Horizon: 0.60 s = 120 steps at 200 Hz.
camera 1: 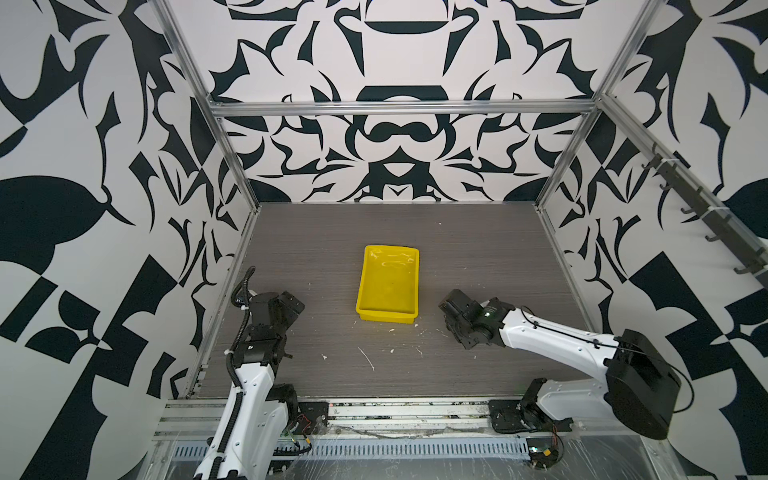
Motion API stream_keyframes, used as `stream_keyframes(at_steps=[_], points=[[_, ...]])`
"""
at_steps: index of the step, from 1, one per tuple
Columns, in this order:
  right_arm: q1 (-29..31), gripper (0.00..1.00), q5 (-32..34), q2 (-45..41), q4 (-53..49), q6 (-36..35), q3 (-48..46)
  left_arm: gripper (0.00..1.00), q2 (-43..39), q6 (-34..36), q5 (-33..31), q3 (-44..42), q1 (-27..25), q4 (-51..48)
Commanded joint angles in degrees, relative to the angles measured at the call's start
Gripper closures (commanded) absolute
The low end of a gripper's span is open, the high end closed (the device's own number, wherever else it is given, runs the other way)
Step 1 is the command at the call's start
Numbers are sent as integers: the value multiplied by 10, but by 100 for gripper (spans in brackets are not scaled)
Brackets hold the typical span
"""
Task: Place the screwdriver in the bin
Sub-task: 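Lift the screwdriver with the right gripper and carry it over the yellow bin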
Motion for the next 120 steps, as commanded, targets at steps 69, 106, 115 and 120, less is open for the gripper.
stream_keyframes(at_steps=[69, 106, 115, 120], points=[[143, 83, 191, 249, -150, -203, 395, 1, -9, -5, -1, -4, 1, 1], [122, 82, 76, 317, -51, -303, 429, 1, -17, -7, -3, -6, 1, -3], [112, 83, 52, 328, -53, -320, 441, 1, -18, -8, -5, -7, 2, -2], [106, 82, 43, 332, -50, -328, 444, 1, -19, -8, -4, -7, 1, -2]])
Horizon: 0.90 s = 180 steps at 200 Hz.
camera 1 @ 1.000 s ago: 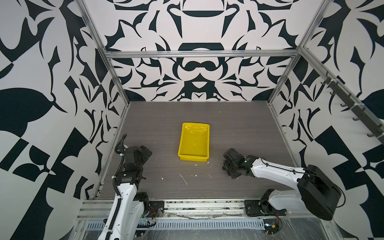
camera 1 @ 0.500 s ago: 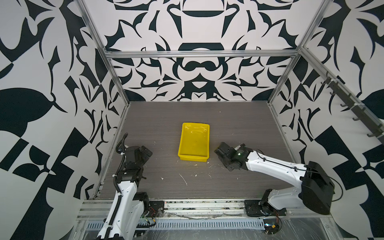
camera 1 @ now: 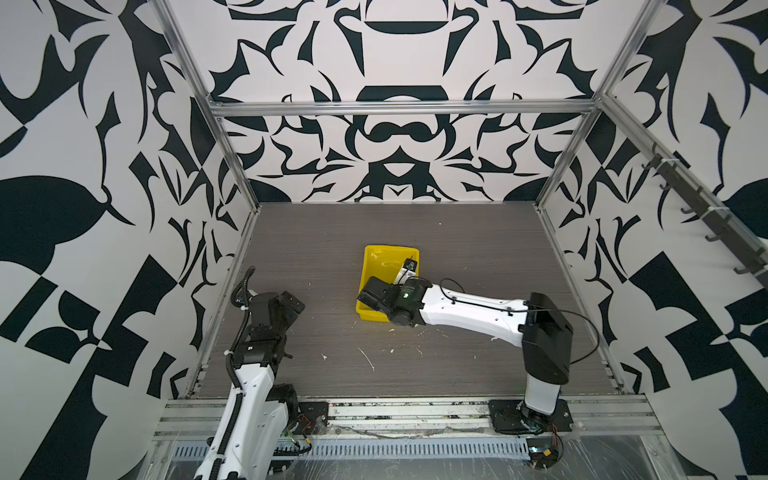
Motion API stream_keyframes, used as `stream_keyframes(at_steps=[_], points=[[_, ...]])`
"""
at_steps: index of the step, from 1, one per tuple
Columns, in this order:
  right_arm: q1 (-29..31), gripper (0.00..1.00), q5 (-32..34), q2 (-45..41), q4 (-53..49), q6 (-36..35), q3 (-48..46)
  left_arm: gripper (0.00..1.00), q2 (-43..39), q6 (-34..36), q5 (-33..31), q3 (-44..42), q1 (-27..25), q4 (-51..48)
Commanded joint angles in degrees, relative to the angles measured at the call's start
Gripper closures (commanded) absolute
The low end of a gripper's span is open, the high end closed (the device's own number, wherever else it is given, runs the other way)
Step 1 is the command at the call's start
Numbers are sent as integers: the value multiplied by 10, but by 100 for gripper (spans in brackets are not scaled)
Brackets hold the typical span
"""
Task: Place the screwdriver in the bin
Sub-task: 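Lift the screwdriver with the right gripper and carry it over the yellow bin, then lower the screwdriver into the bin and open the right gripper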
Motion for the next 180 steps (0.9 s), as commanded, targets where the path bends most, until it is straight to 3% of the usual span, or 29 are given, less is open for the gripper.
stream_keyframes(at_steps=[1, 64, 91, 128, 180], points=[[-27, 82, -61, 12, 18, -80, 40, 1, -9, -8, -6, -7, 1, -2], [-79, 78, -125, 18, 37, -112, 27, 1, -19, -9, -4, -9, 2, -5], [-95, 66, -160, 21, 36, -121, 33, 1, -21, -13, -11, -10, 2, -8], [-100, 52, -161, 14, 30, -131, 48, 0, -19, -15, -14, -10, 2, -9], [-105, 51, -145, -59, 46, -148, 9, 1, -4, -16, -13, -8, 2, -6]])
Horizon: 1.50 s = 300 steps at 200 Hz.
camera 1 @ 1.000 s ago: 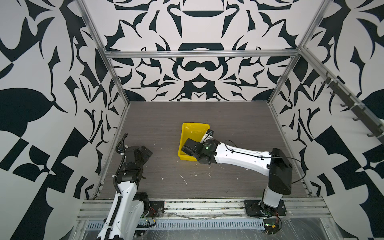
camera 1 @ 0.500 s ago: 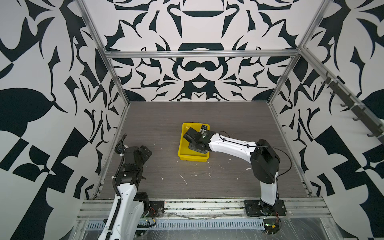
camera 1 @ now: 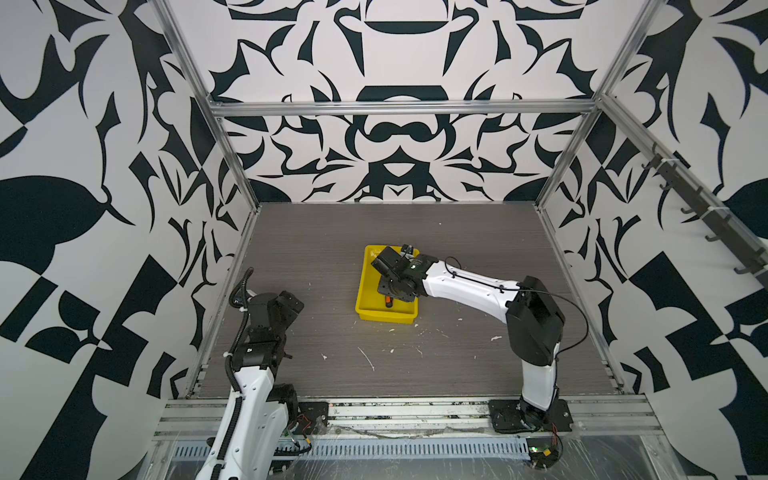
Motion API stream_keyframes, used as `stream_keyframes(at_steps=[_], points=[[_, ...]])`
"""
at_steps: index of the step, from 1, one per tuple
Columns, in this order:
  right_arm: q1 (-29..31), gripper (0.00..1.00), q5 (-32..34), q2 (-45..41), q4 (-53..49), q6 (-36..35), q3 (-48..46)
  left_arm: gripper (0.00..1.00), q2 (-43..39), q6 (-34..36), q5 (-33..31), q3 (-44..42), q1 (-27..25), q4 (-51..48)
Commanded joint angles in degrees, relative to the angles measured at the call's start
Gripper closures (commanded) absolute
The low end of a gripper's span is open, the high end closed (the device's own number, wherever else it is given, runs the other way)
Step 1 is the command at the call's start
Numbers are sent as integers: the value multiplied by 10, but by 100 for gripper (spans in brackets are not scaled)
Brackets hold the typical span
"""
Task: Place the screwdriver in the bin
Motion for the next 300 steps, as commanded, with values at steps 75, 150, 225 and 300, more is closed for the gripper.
stream_keyframes(at_steps=[75, 150, 225, 300], points=[[-10, 1, 268, -307, 73, -169, -213, 1, 20, -7, -8, -2, 2, -3], [-43, 1, 434, -444, 666, -939, -636, 1, 23, -12, -12, 2, 1, -14], [-256, 5, 303, -419, 837, -692, -757, 1, 20, -11, -6, 1, 2, -13], [-330, 3, 326, -266, 935, -667, -716, 0, 26, -10, -1, -1, 2, -7]])
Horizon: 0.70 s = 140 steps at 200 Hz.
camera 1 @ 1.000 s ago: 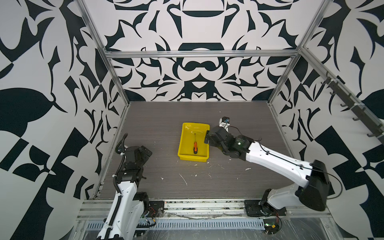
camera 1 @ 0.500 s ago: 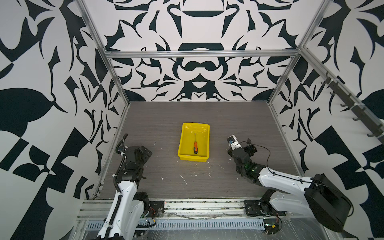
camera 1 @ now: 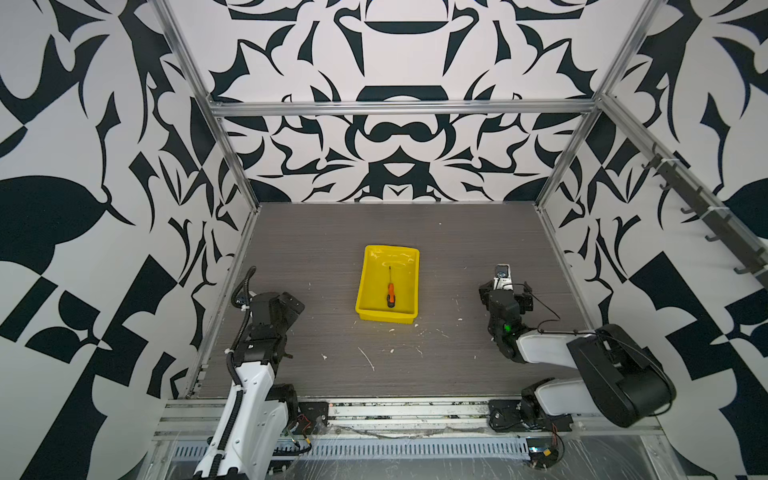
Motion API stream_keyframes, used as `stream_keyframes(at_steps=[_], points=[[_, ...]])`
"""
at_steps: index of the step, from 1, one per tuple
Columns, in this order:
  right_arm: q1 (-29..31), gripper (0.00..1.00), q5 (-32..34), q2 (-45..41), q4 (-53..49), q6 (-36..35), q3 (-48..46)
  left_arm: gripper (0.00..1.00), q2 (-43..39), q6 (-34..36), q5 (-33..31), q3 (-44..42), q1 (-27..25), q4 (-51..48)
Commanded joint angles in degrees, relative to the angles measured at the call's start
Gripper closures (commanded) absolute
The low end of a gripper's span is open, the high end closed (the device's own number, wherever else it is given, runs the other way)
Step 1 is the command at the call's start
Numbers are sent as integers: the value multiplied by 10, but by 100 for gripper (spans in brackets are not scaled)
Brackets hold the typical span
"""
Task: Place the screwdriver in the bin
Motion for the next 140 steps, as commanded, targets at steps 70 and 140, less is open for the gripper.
stream_keyframes(at_steps=[70, 140], points=[[-58, 1, -97, 55, 69, 37, 37, 1, 26, -8, 2, 4, 2, 5], [-127, 1, -224, 79, 40, 75, 49, 1, 75, -7, 12, 18, 2, 9]])
